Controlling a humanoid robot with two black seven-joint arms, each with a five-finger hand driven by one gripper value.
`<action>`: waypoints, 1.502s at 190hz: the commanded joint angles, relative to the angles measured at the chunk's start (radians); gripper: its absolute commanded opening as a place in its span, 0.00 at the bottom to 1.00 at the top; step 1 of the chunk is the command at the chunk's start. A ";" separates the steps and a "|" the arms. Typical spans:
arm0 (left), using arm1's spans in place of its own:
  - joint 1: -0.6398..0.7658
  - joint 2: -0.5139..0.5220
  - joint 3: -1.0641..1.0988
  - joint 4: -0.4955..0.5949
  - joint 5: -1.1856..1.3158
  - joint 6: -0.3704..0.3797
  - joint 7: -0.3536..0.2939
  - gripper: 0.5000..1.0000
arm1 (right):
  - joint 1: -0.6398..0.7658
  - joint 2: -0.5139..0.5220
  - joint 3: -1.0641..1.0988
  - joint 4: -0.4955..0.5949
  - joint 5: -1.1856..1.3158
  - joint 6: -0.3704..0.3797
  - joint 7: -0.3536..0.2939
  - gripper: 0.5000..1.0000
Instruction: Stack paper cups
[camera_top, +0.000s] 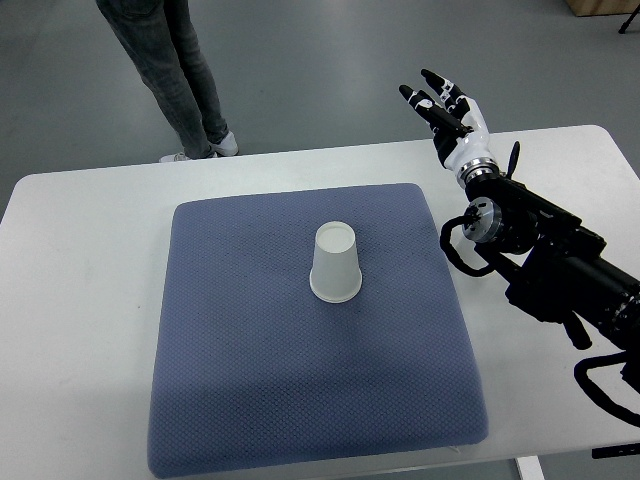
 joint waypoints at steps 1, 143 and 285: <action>0.000 0.000 0.000 0.001 -0.006 -0.001 0.000 1.00 | 0.001 0.000 -0.001 0.001 -0.001 0.000 0.000 0.82; -0.002 0.000 0.006 0.013 -0.006 0.002 0.000 1.00 | 0.002 -0.011 -0.003 -0.004 -0.001 0.000 -0.002 0.83; 0.000 0.000 0.008 0.015 -0.006 0.002 0.000 1.00 | 0.024 -0.025 0.003 0.004 0.002 -0.014 -0.006 0.83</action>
